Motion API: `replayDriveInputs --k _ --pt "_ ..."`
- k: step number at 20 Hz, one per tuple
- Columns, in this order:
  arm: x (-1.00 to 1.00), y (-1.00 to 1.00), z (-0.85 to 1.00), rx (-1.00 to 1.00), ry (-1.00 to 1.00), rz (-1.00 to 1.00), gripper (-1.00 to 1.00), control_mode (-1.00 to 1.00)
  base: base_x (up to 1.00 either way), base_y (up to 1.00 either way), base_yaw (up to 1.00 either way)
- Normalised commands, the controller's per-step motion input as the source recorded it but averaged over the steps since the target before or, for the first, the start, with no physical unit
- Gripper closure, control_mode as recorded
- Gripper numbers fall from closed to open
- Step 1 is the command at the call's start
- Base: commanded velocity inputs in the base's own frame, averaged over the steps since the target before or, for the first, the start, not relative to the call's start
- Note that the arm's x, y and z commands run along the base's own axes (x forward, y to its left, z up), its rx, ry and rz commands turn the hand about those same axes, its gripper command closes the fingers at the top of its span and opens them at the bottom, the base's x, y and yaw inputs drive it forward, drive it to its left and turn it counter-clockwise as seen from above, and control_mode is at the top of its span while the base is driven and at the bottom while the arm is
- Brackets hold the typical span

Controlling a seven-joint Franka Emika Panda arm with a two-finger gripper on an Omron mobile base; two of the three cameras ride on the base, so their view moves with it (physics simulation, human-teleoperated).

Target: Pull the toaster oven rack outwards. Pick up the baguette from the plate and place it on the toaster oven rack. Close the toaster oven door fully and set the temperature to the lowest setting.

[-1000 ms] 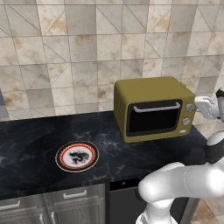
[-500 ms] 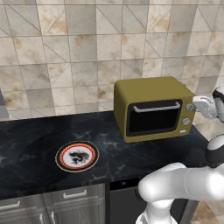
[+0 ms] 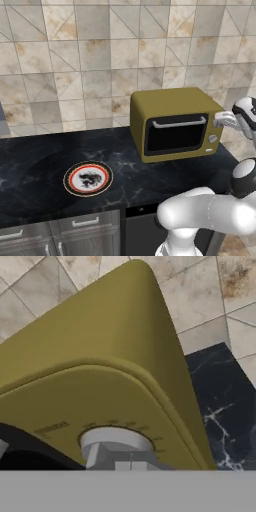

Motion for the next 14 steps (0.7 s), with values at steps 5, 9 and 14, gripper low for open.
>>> replayDriveInputs --k 5,9,14 --pt "0.41 0.74 0.66 -0.36 -0.05 0.05 1.00 -1.00 0.00 0.00 0.00" --pt "0.42 0.81 0.56 -0.42 -0.02 0.05 1.00 -1.00 0.00 0.00 0.00" --pt "0.42 0.76 0.49 -0.41 0.00 0.03 1.00 -1.00 0.00 0.00 0.00"
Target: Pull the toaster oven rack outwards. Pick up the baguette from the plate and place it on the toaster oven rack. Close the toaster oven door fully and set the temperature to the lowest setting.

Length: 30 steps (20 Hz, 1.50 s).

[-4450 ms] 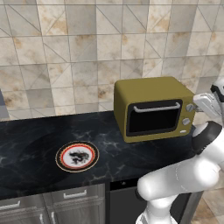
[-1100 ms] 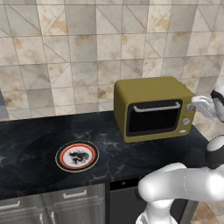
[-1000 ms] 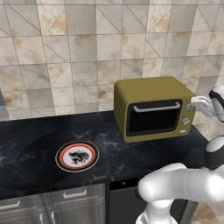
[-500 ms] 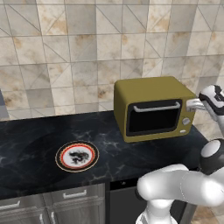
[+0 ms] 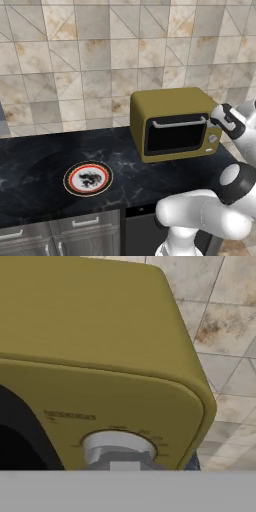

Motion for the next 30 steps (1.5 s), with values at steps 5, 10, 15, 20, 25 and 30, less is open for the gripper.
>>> replayDriveInputs --k 5,10,15,20,25,30 --pt "0.43 0.78 0.45 -0.37 0.02 0.04 1.00 -1.00 0.00 0.00 0.00" --pt "0.40 0.76 0.21 -0.36 0.13 0.05 1.00 -1.00 0.00 0.00 0.00" --pt "0.29 0.78 0.00 -0.33 0.14 0.15 1.00 -1.00 0.00 0.00 0.00" --pt "0.13 0.81 0.00 -0.19 0.05 0.33 1.00 -1.00 0.00 0.00 0.00" --pt "0.00 0.93 0.00 -0.08 0.04 0.43 1.00 -1.00 0.00 0.00 0.00" --pt "0.00 0.84 0.00 0.00 0.22 0.47 1.00 -1.00 0.00 0.00 0.00"
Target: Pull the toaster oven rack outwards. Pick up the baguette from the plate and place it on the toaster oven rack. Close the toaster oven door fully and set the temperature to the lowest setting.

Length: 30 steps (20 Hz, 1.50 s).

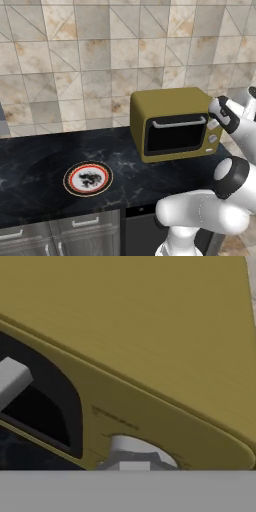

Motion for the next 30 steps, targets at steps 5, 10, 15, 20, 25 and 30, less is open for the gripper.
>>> replayDriveInputs --k 5,10,15,20,25,30 --pt "0.00 0.73 -0.11 0.00 0.35 0.49 1.00 -1.00 0.00 0.00 0.00" --pt "0.00 0.56 -0.40 0.00 0.42 0.54 1.00 -1.00 0.00 0.00 0.00" --pt "0.00 0.36 -0.55 0.00 0.54 0.56 1.00 -1.00 0.00 0.00 0.00" --pt "0.00 0.23 -0.64 0.00 0.70 0.42 1.00 -1.00 0.00 0.00 0.00" --pt "-0.18 0.12 -0.03 0.00 0.63 0.21 1.00 -1.00 0.00 0.00 0.00" --pt "-0.49 0.06 0.28 0.00 0.47 0.14 1.00 -1.00 0.00 0.00 0.00"
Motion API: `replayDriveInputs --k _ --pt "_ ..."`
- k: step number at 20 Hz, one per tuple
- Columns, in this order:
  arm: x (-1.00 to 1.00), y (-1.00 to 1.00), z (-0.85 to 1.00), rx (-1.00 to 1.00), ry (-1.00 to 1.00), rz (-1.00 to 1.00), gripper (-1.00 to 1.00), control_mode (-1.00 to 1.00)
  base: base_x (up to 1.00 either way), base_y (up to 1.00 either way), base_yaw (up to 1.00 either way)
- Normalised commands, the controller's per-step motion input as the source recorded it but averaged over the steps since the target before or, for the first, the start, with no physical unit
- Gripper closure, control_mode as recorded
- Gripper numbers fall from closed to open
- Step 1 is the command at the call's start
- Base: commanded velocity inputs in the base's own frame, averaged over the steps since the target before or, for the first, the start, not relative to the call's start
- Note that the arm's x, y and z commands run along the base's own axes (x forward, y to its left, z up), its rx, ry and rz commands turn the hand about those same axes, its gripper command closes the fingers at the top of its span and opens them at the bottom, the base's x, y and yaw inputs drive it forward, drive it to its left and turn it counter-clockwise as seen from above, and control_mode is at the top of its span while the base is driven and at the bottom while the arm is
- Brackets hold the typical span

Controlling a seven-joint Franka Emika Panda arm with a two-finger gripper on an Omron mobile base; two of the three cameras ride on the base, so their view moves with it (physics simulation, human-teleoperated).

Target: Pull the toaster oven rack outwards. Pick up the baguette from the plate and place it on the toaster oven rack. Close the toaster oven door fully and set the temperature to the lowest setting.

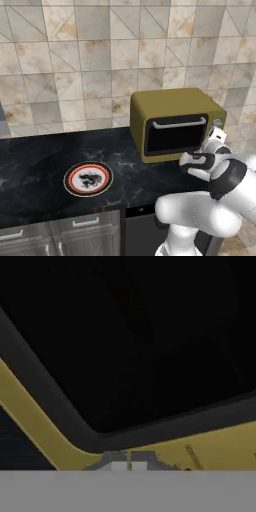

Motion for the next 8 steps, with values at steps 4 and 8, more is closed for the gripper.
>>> replayDriveInputs --k 4,8 --pt "-0.63 0.09 0.46 0.00 0.33 0.15 1.00 -1.00 0.00 0.00 0.00" --pt "-0.74 0.25 0.60 -0.01 0.25 0.15 1.00 -1.00 0.00 0.00 0.00"
